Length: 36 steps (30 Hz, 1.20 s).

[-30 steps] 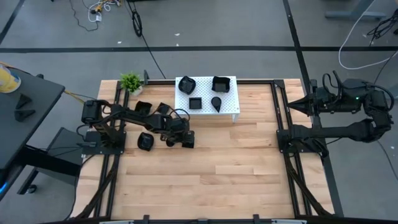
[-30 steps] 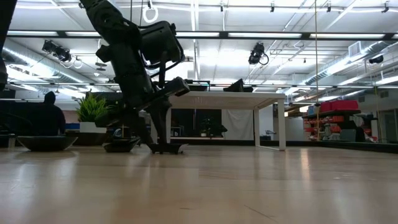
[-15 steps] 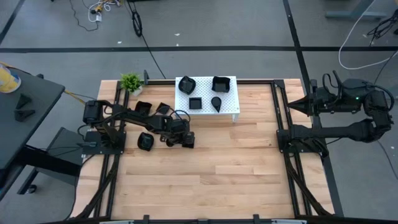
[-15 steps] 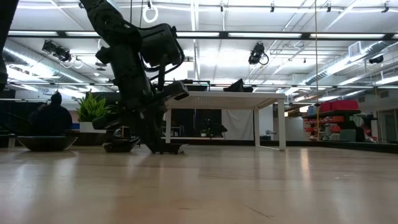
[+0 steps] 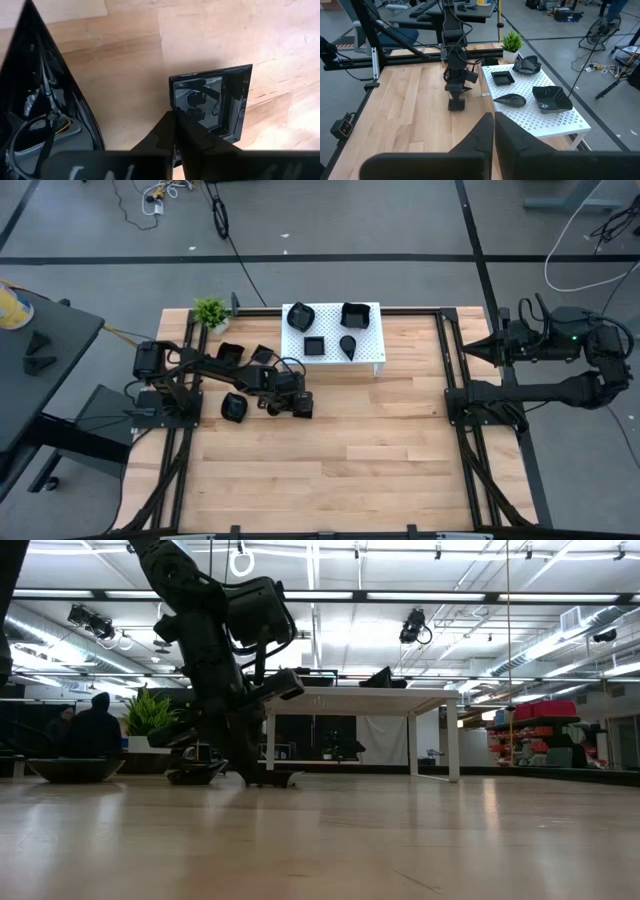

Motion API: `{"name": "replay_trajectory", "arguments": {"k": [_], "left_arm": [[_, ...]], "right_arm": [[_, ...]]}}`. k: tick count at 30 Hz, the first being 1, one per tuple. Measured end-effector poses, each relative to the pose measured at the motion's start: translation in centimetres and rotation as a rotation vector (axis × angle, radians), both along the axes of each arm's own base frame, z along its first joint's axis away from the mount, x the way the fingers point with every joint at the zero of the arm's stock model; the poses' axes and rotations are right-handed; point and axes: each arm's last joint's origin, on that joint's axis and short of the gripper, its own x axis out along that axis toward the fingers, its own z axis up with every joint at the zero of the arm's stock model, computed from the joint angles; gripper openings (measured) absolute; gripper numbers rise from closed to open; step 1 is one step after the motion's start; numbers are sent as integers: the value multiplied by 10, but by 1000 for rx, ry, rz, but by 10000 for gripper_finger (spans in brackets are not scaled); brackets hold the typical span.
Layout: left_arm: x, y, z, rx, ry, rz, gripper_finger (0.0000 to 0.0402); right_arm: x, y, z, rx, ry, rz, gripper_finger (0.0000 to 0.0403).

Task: Pick & Place Mini shaped plates
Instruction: Stack the square plate on top of the square plate on the shelf

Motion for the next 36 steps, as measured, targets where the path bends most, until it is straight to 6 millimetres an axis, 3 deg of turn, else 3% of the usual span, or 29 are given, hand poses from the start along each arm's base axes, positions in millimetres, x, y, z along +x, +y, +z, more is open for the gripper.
{"name": "replay_trajectory", "arguments": {"k": [15,27,36], "left_arm": [[10,0,17,-7,-69,-8,15],[32,-1,55,-60,-206,-48,12],[21,1,87,-19,-264,-1,13]], "right_arm": [[0,0,0,0,0,0,20],[0,0,0,0,0,0,20],[0,0,0,0,1,0,20]]}}
